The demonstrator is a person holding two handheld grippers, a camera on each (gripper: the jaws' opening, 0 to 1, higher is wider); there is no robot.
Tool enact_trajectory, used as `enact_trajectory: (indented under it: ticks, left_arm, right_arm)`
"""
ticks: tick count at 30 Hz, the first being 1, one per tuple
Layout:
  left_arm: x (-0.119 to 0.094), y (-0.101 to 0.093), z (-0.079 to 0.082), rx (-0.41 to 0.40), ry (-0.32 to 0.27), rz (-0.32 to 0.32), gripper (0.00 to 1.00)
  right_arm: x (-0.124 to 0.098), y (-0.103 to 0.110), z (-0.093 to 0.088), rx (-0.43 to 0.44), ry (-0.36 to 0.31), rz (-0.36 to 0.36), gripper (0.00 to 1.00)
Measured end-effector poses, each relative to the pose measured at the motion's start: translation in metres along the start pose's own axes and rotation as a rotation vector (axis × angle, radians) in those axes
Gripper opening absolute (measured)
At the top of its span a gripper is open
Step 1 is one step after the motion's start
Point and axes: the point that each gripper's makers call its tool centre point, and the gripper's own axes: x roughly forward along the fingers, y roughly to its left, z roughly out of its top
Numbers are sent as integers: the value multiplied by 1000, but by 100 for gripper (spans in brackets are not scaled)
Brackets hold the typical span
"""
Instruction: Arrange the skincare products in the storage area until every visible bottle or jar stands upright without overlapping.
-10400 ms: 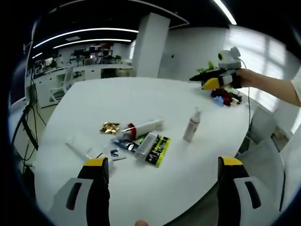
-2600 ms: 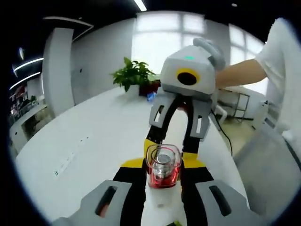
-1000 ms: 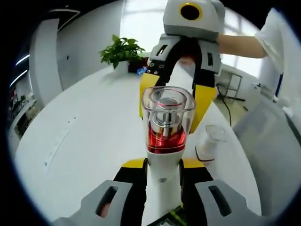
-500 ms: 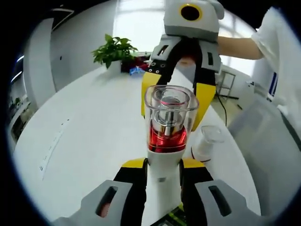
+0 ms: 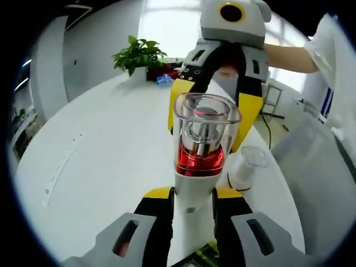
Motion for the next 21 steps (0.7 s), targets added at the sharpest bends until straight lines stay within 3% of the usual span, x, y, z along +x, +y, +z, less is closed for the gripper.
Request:
enact_trajectory:
  ticks: [3, 13, 21]
  left_arm:
    - [-2, 1, -4, -4, 15, 15, 23]
    - [-21, 1, -10, -61, 3, 96, 30]
    - [-39, -12, -14, -124, -26, 149, 39]
  right_arm:
    - [-2, -5, -3, 13, 9, -39, 39]
    - [-20, -1, -8, 113, -43, -103, 49]
    - [-32, 14, -15, 192, -91, -157, 57]
